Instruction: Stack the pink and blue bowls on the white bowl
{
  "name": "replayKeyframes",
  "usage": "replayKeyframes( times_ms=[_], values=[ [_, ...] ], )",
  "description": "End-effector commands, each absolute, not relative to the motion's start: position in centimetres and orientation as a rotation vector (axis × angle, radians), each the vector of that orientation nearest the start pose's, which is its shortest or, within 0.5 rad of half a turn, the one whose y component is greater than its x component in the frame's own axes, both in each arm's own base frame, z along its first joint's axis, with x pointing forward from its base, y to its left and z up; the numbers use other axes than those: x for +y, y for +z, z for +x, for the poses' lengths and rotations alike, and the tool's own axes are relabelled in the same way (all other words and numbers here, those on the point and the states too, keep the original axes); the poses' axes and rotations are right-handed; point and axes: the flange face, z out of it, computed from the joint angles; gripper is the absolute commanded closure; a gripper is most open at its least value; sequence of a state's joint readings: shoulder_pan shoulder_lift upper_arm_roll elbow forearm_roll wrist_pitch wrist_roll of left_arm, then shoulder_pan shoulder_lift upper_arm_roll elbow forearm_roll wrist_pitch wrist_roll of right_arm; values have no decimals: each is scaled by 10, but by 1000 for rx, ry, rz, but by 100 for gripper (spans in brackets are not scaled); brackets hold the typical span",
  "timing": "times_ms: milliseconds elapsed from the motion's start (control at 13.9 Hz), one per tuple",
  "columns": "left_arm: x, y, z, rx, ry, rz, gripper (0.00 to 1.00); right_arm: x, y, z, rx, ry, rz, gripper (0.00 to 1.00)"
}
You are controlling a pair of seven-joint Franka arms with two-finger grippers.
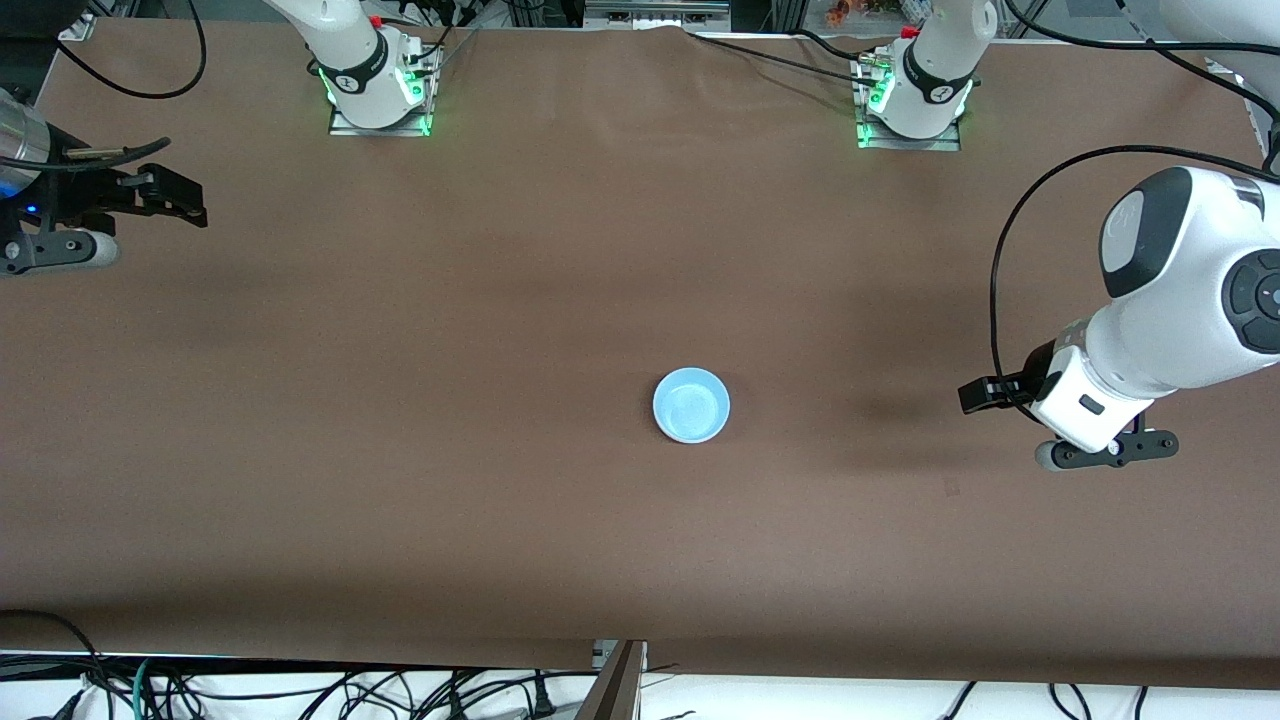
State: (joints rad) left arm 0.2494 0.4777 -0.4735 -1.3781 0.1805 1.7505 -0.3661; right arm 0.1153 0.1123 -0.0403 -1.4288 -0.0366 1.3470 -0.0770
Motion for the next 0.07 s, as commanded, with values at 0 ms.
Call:
replayKeyframes(
  times_ms=[0],
  values=[
    [-76,463,674,-198,81,-3159,4,34,611,559,-223,298,-3165,0]
  ],
)
